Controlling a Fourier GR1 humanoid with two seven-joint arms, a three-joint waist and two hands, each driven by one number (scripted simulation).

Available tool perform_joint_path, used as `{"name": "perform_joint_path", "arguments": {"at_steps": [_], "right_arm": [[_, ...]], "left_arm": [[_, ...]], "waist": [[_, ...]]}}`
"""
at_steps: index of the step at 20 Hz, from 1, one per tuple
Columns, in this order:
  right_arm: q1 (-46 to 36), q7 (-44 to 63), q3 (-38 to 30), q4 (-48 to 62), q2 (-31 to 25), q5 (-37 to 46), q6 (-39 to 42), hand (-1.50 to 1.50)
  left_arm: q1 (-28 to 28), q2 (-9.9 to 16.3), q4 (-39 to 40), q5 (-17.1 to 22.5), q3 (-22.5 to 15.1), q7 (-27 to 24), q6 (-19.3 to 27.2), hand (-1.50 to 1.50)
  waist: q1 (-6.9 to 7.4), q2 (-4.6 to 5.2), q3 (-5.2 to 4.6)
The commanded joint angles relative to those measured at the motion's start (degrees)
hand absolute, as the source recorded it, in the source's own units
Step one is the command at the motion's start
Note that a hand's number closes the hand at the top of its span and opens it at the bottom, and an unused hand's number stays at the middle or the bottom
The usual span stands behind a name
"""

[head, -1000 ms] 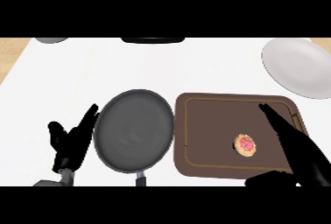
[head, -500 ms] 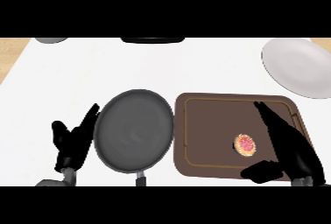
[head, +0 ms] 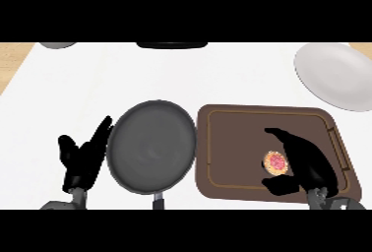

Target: Pick the cupcake from the tray and place it in the plate

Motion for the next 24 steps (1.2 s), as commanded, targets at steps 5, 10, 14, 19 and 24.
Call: {"name": "perform_joint_path", "arguments": {"at_steps": [5,10,14,19,24], "right_arm": [[0.89,-6.25,0.38,2.36,-0.05,6.58,1.52,1.50],[1.92,-5.82,0.58,-0.70,1.60,10.61,-0.03,1.50],[0.84,-12.80,-1.56,1.91,2.35,14.18,-9.60,1.50],[-19.69,-4.95,-1.45,19.22,15.89,20.80,-14.07,1.50],[-21.12,-1.52,-0.02,19.22,20.24,32.45,-27.58,1.50]], "left_arm": [[2.32,-2.98,-0.48,-2.61,-1.27,0.47,0.79,0.00],[2.43,-5.04,1.16,-2.72,-1.52,-0.34,0.17,0.00],[3.04,-4.44,2.30,-3.30,-0.86,-1.84,-0.36,0.00],[0.50,-3.26,3.02,-2.43,-0.38,-0.45,-2.90,0.00],[4.21,-3.68,1.61,-2.40,-0.24,-1.10,-2.46,0.00]], "waist": [[-0.29,0.28,-0.40],[-0.40,0.25,-0.41],[-0.31,0.31,-0.38],[1.79,0.81,-0.40],[0.85,0.38,-0.42]]}}
